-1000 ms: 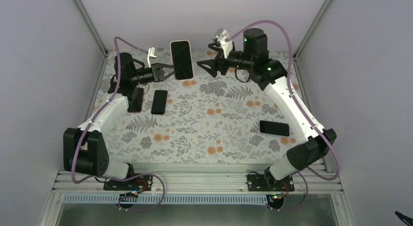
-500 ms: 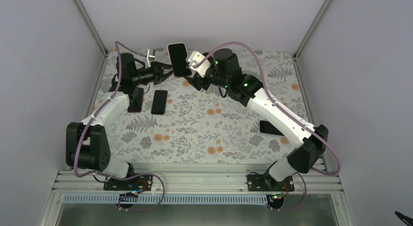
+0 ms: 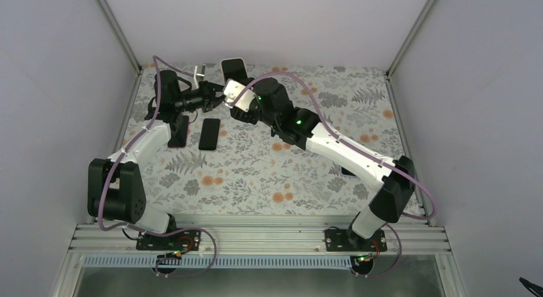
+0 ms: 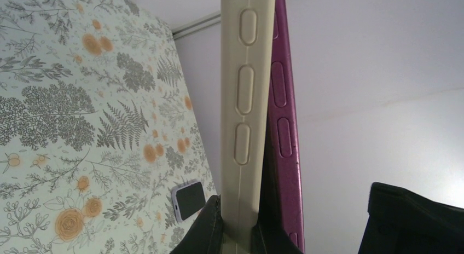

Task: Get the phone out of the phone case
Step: Remove the phone case from the phone.

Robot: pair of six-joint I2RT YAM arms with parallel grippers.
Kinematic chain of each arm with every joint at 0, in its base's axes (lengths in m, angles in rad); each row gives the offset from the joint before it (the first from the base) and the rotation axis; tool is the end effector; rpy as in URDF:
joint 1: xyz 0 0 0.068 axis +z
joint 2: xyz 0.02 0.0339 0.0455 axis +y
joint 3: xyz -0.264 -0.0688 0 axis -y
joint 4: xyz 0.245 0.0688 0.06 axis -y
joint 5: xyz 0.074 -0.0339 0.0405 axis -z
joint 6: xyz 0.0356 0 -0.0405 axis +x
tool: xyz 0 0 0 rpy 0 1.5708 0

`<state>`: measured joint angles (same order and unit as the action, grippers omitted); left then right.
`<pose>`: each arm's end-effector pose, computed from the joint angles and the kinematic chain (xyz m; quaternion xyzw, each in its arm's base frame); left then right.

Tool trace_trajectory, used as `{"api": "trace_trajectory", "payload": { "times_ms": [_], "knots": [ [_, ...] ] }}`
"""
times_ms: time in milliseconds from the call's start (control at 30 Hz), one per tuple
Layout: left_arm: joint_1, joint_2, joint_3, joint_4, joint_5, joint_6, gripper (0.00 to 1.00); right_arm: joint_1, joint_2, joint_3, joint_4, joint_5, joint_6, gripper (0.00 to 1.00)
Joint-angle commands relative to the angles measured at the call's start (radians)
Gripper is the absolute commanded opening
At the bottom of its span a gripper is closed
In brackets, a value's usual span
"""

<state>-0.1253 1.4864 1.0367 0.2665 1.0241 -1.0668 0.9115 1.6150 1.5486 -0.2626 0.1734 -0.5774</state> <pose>0.3290 -0.0721 0.3072 -0.0247 0.7394 -0.6247 0.2498 0.2397 0.2992 0.3856 -0.5120 0.6301 0.0269 0.5832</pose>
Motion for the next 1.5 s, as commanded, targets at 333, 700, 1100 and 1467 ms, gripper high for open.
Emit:
{"api": "trace_trajectory", "payload": {
  "times_ms": [333, 700, 1100, 1467],
  "knots": [
    [0.006, 0.006, 0.022, 0.046, 0.007, -0.021, 0.02, 0.041, 0.104, -0.030, 0.140, 0.256, -0.100, 0.69],
    [0.006, 0.008, 0.010, 0.063, 0.016, -0.036, 0.02, 0.064, 0.155, -0.154, 0.446, 0.499, -0.337, 0.54],
    [0.006, -0.002, -0.007, 0.008, -0.020, 0.000, 0.02, 0.064, 0.185, -0.172, 0.572, 0.573, -0.460, 0.28],
    [0.010, -0.002, -0.025, -0.020, -0.051, 0.021, 0.02, 0.048, 0.175, -0.153, 0.620, 0.582, -0.503, 0.04]
  ]
}}
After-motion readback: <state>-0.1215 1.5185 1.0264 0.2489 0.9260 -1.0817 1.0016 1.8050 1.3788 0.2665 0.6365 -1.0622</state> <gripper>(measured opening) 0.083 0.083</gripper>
